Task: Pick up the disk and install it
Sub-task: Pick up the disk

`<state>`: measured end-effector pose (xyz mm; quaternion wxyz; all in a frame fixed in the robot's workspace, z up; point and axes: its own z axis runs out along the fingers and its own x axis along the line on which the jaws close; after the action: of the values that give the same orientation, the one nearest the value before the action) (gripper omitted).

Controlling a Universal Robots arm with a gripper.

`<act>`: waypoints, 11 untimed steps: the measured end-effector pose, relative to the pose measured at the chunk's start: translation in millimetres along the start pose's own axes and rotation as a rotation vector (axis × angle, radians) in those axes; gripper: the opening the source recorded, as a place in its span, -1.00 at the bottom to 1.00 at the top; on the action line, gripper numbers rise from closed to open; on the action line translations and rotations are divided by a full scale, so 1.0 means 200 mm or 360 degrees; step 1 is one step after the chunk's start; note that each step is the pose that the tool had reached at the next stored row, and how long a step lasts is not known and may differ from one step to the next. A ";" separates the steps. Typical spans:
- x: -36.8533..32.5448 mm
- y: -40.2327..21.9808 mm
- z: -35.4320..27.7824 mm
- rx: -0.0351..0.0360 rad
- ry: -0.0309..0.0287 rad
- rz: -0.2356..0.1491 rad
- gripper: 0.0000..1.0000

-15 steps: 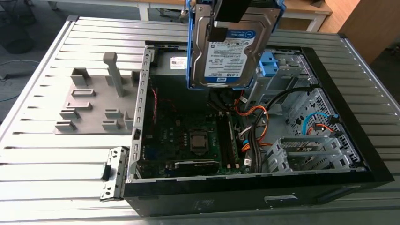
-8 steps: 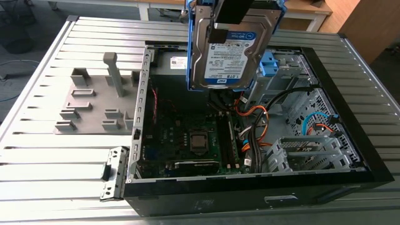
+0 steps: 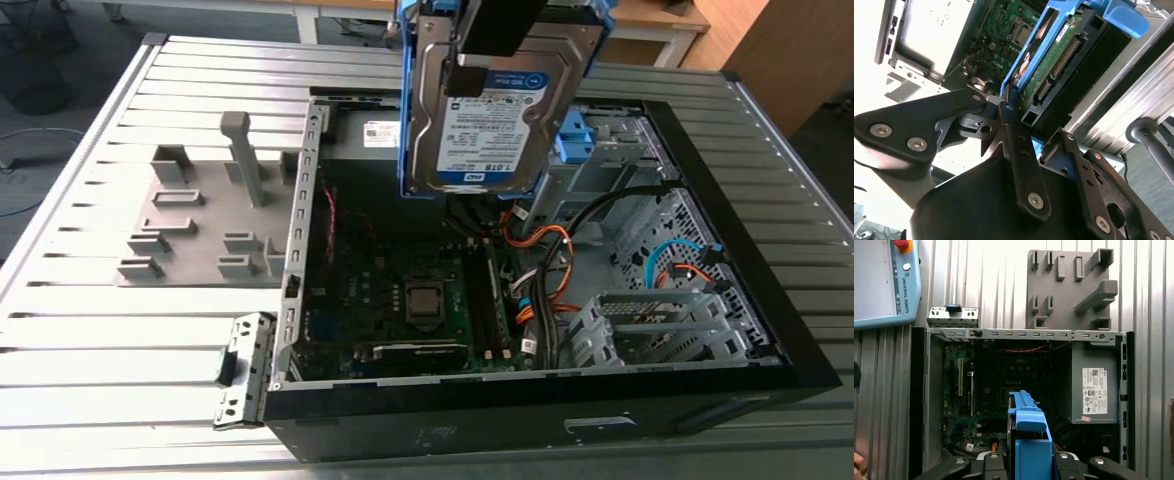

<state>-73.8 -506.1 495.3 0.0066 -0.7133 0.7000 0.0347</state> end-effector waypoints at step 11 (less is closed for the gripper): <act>0.031 0.001 -0.002 0.0000 0.00000 0.0000 -0.27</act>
<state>-73.8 -512.3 495.3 0.0066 -0.7133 0.7000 0.0347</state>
